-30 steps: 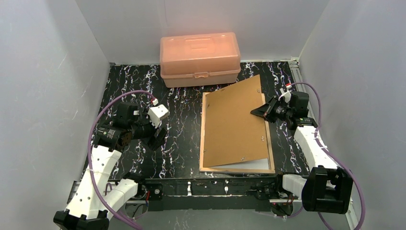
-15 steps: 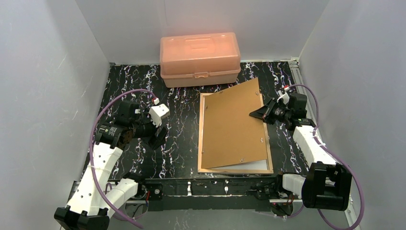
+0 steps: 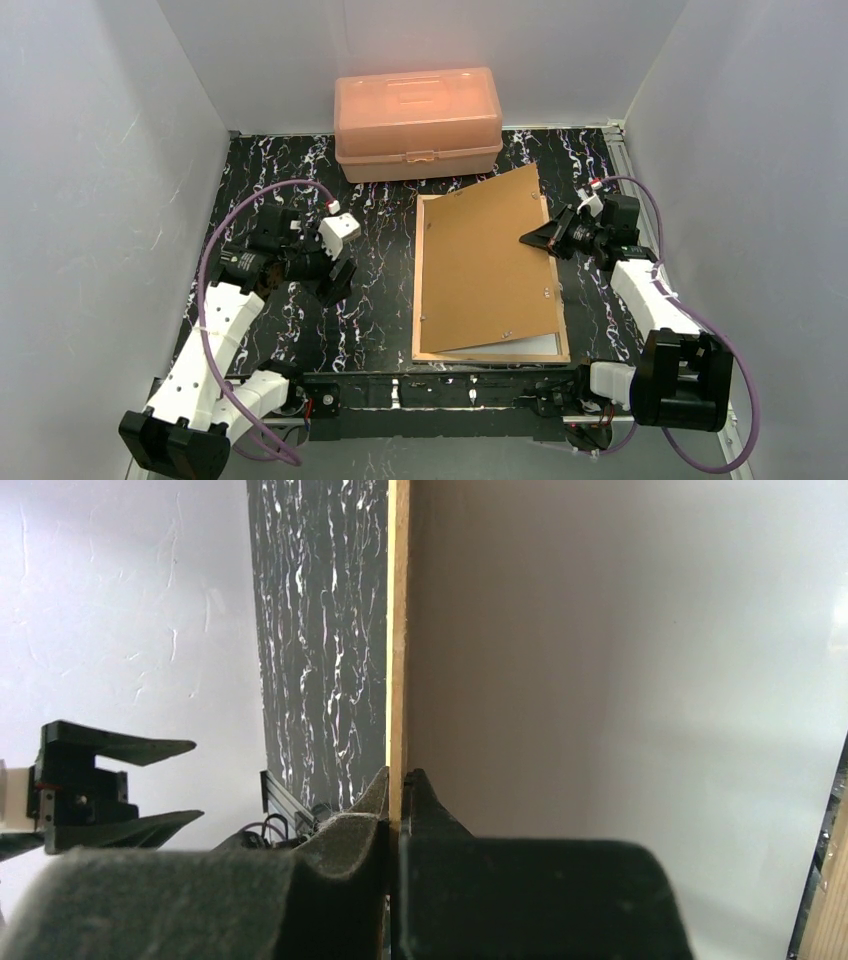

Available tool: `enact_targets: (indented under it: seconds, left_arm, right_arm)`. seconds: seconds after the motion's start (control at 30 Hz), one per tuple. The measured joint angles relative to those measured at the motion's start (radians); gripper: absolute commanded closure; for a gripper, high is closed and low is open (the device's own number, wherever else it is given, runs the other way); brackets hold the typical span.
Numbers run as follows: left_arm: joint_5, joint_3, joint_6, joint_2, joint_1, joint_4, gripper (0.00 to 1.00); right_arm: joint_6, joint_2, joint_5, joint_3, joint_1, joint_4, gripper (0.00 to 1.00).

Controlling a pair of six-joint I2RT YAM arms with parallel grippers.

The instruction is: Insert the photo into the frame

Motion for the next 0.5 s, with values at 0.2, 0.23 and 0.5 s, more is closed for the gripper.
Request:
enact_targets:
  seconds: [0.2,0.23,0.5]
  left_arm:
    - [0.015,-0.025,0.0,0.077,-0.001,0.042,0.27]
    - [0.016,-0.028,0.0,0.09,-0.001,0.049,0.27]
    - [0.017,-0.041,0.006,0.145,-0.007,0.112,0.28]
  right_arm:
    - [-0.008,0.044,-0.037,0.002,0.0,0.026,0.99]
    - [-0.01,0.051,-0.04,0.002,0.0,0.028,0.99]
    - [-0.01,0.056,-0.045,-0.001,0.001,0.043,0.99]
